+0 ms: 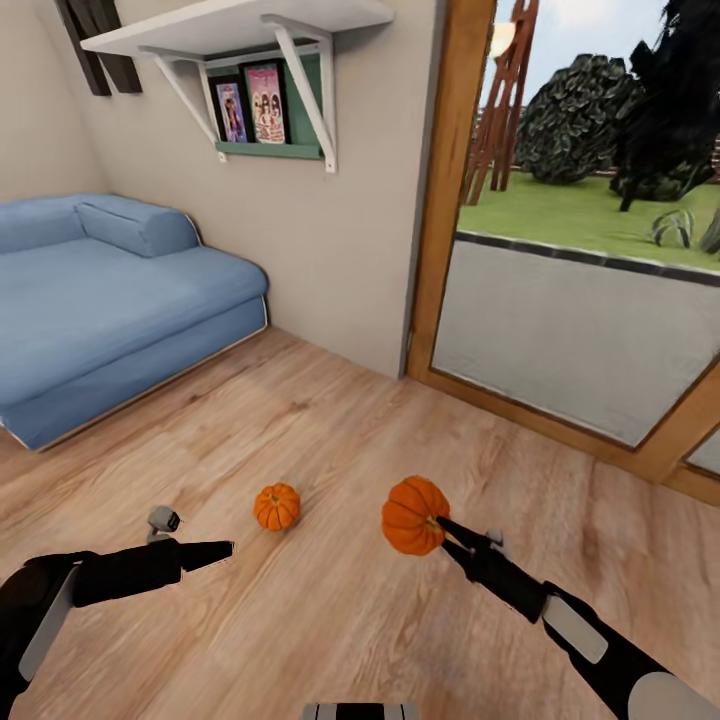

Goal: Place each of the two pumpkins and all three candles from the living room inside a cabinet in the living room (use any cabinet), then make sure every cabinet is closed, and position the cauldron so it is next to a table in the living room.

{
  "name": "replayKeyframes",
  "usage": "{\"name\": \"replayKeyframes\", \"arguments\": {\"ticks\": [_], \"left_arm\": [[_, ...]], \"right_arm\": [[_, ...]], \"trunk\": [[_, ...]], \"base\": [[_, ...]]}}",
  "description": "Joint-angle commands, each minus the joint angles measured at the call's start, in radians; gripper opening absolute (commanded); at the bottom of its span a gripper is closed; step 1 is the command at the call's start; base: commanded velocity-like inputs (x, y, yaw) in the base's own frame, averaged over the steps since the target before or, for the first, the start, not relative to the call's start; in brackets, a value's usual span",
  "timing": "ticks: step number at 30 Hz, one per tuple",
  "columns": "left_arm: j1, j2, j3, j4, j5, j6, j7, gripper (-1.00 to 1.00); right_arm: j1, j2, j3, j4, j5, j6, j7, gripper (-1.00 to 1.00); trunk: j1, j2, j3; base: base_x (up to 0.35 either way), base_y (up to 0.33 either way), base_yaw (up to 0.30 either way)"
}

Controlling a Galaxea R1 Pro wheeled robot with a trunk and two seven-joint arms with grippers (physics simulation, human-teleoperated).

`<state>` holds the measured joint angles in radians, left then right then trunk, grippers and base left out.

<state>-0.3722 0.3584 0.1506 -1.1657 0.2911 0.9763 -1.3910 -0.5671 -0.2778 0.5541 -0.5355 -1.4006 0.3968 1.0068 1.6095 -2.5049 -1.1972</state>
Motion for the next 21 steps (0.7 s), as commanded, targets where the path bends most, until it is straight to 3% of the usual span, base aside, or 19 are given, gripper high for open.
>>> {"name": "replayKeyframes", "arguments": {"ticks": [1,3,9,21], "left_arm": [[-0.001,0.0,0.0,0.0,0.002,0.011,-0.002,1.0],[-0.001,0.0,0.0,0.0,0.002,0.01,-0.001,1.0],[-0.001,-0.001,0.0,0.0,0.002,0.01,0.0,1.0],[-0.001,0.0,0.0,0.0,0.002,0.01,0.0,1.0]], "right_arm": [[-0.001,-0.001,0.004,-0.001,-0.009,0.019,0.033,-1.0],[-0.001,-0.001,0.004,-0.001,-0.009,0.035,0.078,-1.0],[0.0,-0.001,0.002,0.008,-0.019,0.043,0.107,-1.0],[0.0,-0.001,0.003,0.011,-0.026,0.045,0.111,-1.0]], "trunk": [[0.0,0.0,-0.001],[0.0,0.0,-0.001],[0.0,0.0,-0.001],[0.0,0.0,0.003]], "base": [[0.328,0.0,0.29],[0.328,0.0,0.29],[0.328,-0.044,0.28],[0.328,-0.115,0.099]]}}
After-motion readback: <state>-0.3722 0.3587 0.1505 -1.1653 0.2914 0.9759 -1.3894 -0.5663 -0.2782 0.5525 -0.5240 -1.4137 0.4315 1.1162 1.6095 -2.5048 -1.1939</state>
